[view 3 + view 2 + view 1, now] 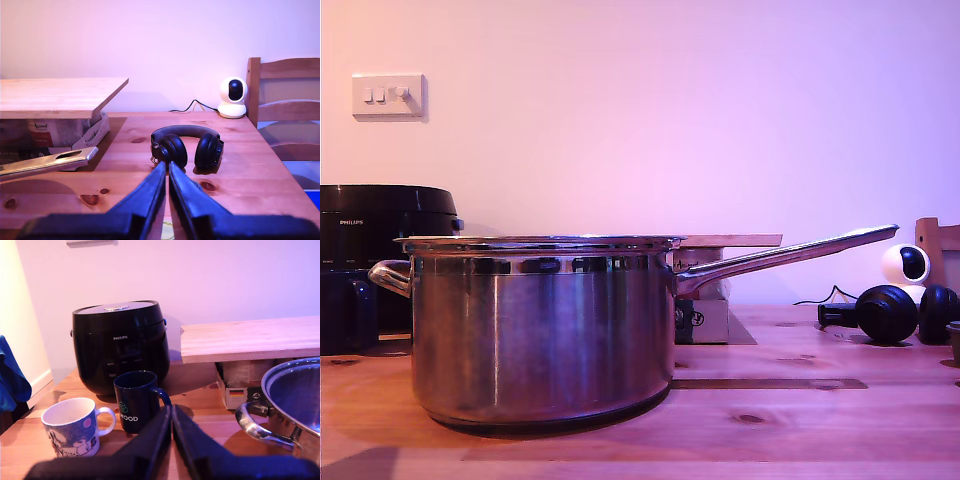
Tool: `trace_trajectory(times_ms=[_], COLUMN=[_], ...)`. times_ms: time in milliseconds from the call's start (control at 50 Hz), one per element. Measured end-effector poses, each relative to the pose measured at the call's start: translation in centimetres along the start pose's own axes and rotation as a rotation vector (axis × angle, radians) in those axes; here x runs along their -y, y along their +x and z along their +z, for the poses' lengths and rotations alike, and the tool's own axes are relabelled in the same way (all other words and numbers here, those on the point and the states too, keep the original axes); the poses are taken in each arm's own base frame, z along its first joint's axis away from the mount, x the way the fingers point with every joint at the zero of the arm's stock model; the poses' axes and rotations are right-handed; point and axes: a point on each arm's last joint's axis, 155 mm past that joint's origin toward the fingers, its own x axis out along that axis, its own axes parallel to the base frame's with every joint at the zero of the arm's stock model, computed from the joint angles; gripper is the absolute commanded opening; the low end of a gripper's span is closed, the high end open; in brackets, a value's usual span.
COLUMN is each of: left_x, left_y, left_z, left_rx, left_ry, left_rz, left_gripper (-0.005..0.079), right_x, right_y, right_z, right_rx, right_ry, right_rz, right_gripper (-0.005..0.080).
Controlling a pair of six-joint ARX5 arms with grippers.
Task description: Pick up the large pot with both hands and place it on the shelf behind you
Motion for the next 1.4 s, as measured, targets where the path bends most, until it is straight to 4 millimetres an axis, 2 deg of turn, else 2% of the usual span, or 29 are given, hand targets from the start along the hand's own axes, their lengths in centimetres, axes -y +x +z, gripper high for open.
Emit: trace_trajectory(times_ms=[40,120,160,200,360,480,580,740,760,840,960,1140,1260,1400], left_x=[0.4,-0.1,-0.2,0.0,0.0,0.6,1.9,4.6,4.9,6.2,8.4,10.1,11.0,11.4], left_y=[-0.1,-0.5,-1.0,-1.3,-1.5,-1.4,-1.1,-1.1,-1.1,-1.6,-3.1,-5.7,-6.0,-5.1], left_z=[-0.4,-3.7,-6.0,-6.6,-6.8,-6.5,-4.9,-1.6,-1.2,0.3,3.4,8.7,10.0,9.7], left_rx=[-0.019,-0.162,-0.255,-0.29,-0.309,-0.297,-0.235,-0.13,-0.126,-0.097,-0.068,-0.045,-0.128,-0.271], left_ry=[0.008,0.006,0.0,-0.002,-0.003,-0.029,-0.117,-0.252,-0.308,-0.343,-0.353,-0.334,-0.355,-0.409], left_rz=[-0.026,-0.012,-0.012,-0.017,-0.018,-0.047,-0.106,-0.258,-0.268,-0.347,-0.484,-0.599,-0.647,-0.653], left_gripper=[-0.0019,-0.0019,-0.0019,-0.0019,-0.0019,-0.0019,-0.0019,-0.0019,-0.0019,-0.0019,-0.0019,-0.0019,-0.0019,-0.0019], right_x=[0.1,1.1,1.2,1.1,1.1,0.6,-0.7,-2.9,-3.6,-5.2,-8.0,-10.5,-12.3,-13.9], right_y=[0.0,-0.4,-0.4,-0.4,-0.3,-0.1,-0.1,-0.7,-0.9,-1.8,-3.9,-6.7,-7.9,-8.7], right_z=[-0.5,-3.6,-4.0,-3.9,-3.6,-2.1,0.6,3.6,4.0,5.8,8.7,11.7,12.3,12.6], right_rx=[-0.022,-0.149,-0.164,-0.161,-0.146,-0.086,0.012,0.083,0.078,0.093,0.09,0.049,-0.039,-0.144], right_ry=[0.028,0.056,0.058,0.058,0.059,0.112,0.196,0.326,0.366,0.383,0.357,0.338,0.343,0.338], right_rz=[-0.003,-0.048,-0.051,-0.046,-0.044,-0.02,0.058,0.193,0.238,0.333,0.5,0.648,0.763,0.871], right_gripper=[-0.001,-0.001,-0.001,-0.001,-0.0011,-0.001,-0.0011,-0.001,-0.001,-0.0011,-0.0011,-0.0011,-0.001,-0.0011])
